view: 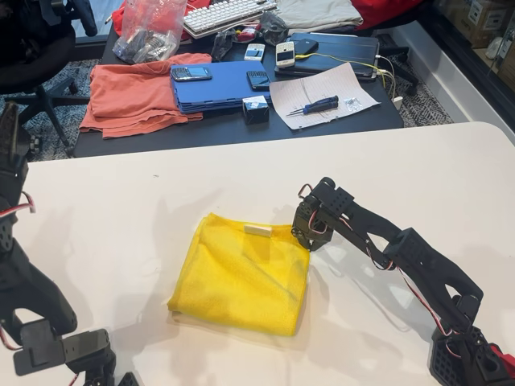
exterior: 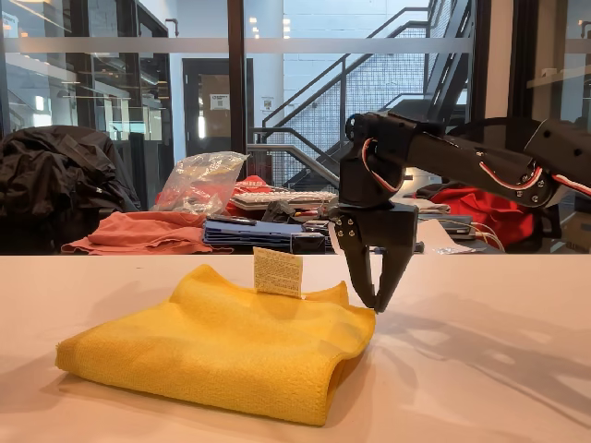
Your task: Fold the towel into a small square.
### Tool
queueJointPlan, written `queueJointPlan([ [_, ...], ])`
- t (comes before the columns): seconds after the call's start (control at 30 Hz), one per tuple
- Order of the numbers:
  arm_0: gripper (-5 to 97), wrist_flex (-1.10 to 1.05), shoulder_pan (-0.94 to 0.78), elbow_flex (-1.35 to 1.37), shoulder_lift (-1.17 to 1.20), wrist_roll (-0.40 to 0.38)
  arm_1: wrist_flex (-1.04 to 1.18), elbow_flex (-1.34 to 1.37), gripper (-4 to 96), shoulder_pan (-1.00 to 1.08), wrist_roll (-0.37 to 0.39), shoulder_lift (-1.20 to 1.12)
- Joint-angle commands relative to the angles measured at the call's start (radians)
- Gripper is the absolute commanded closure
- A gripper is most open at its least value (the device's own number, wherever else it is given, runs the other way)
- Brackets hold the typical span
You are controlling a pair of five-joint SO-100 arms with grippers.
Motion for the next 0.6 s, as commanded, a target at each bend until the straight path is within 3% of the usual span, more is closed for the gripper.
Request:
queueJointPlan([
  [0.0, 92, -0.034, -0.003, -0.020, 0.020, 0.000, -0.008, 0.000, -4.3, -0.002, -0.002, -0.002],
  [0.33, 91, -0.109, -0.002, -0.018, 0.020, -0.012, -0.006, 0.000, -4.3, -0.002, -0.002, -0.003],
  [0.57, 72, 0.067, 0.025, -0.018, 0.112, -0.044, -0.006, 0.002, -4.3, -0.002, -0.002, -0.003],
])
